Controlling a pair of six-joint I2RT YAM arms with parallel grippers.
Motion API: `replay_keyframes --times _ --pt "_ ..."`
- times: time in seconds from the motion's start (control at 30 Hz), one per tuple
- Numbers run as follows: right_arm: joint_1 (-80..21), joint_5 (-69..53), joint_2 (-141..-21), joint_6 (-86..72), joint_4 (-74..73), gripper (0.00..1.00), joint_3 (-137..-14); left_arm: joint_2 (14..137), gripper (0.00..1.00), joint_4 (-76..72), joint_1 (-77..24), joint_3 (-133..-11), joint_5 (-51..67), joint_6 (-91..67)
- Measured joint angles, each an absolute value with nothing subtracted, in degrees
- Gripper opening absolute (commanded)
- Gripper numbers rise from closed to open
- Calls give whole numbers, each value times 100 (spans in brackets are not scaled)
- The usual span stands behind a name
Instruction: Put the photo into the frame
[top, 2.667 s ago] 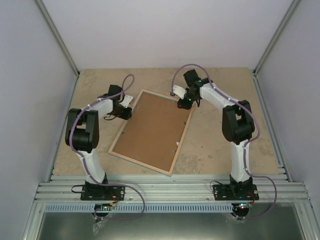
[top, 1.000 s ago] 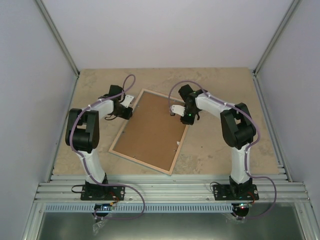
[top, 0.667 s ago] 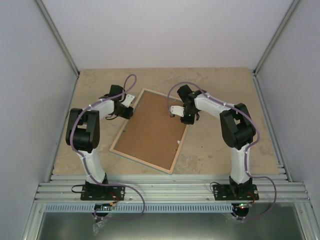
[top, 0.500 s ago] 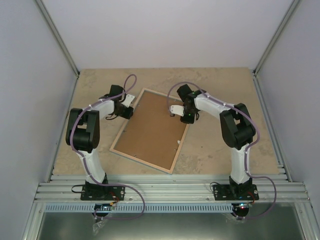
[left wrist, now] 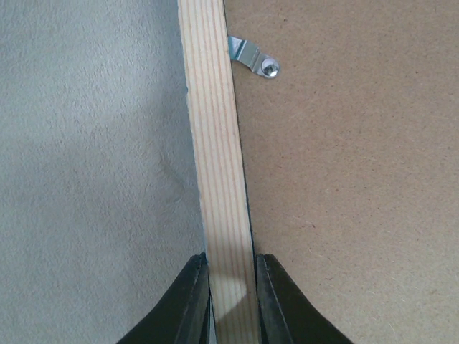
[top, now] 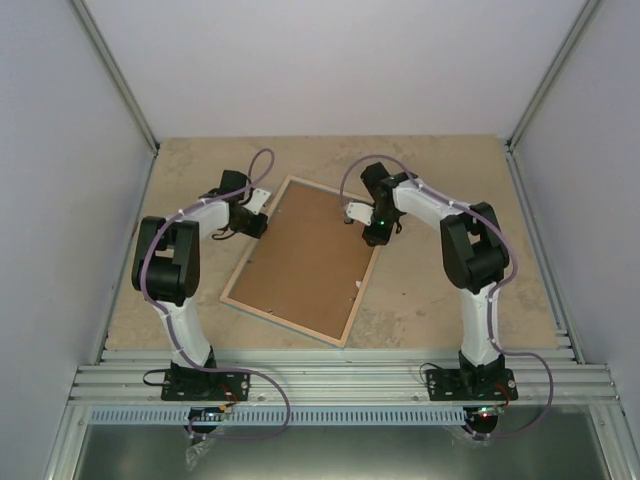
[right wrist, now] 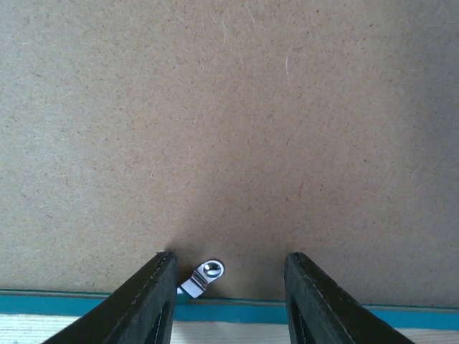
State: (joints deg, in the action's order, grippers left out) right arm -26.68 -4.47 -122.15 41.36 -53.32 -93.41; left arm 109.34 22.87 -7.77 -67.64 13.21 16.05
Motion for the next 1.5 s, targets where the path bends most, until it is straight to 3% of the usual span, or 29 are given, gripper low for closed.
replay_keyframes --times 0.3,0.47,0.57,0.73,0.87,1.2,1.5 --pt "-2880 143 -11666 4589 -4434 37 -8449 10934 3 2200 -810 -6742 1350 1614" --pt "-2954 392 -11483 4906 -4084 38 -8145 10940 4 2163 -836 -6737 1363 1619" --pt "-2961 375 -11469 4978 -4091 47 -8171 10940 17 2150 -836 -6731 1382 1619" --pt "-2561 -279 -11502 4856 -4770 53 -8884 10794 53 2215 -792 -6619 1533 1747" --pt "-1990 -1256 -11500 4558 -4823 56 -9494 10396 67 2423 -762 -6523 1844 1811" --pt "-1173 -2392 -12136 3649 -4525 60 -9638 9201 72 1699 -1747 -6324 1975 1549" --pt "-1103 -2661 -12643 3336 -4346 58 -9782 9915 71 775 -3173 -6224 1627 873"
